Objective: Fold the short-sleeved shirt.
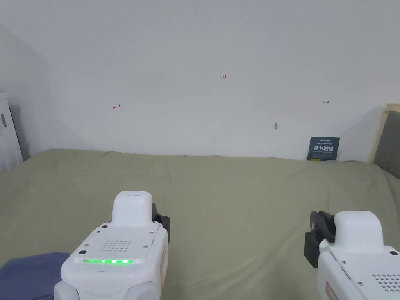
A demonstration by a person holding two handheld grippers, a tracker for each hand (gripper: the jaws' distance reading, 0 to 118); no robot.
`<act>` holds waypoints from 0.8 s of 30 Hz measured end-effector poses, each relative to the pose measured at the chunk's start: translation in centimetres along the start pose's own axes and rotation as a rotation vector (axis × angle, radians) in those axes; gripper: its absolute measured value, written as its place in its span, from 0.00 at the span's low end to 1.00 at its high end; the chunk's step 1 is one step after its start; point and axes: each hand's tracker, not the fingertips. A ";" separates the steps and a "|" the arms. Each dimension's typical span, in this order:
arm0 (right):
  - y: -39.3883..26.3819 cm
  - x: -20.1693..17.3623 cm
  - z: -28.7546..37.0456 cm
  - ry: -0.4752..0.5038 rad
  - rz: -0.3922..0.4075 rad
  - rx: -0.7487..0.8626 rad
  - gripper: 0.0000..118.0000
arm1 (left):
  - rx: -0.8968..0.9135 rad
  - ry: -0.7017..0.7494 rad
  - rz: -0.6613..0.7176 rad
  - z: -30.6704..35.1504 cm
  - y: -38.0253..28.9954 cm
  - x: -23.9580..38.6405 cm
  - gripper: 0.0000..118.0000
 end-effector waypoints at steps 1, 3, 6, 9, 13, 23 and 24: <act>0.1 0.1 0.0 -0.009 -0.003 0.005 0.32 | 0.001 0.002 -0.002 -0.1 0.0 0.1 0.28; 0.2 0.5 -0.1 -0.042 0.006 0.016 0.87 | -0.010 0.028 -0.027 -0.4 0.1 0.3 0.92; 0.3 1.2 0.1 -0.039 -0.005 0.045 1.00 | -0.054 0.049 -0.046 -0.5 0.1 0.2 1.00; 0.3 1.1 -0.2 -0.038 -0.016 0.013 1.00 | -0.040 0.003 -0.022 -0.4 0.1 0.1 1.00; 0.1 0.6 -0.4 -0.041 0.006 -0.001 1.00 | -0.034 0.003 -0.060 -0.8 -0.1 0.2 1.00; 0.1 0.8 0.4 -0.027 -0.011 -0.013 1.00 | -0.094 0.023 0.101 -0.4 0.4 -1.2 1.00; 0.3 0.9 0.3 -0.026 -0.014 -0.015 1.00 | -0.090 0.003 0.115 -0.2 0.5 -1.4 1.00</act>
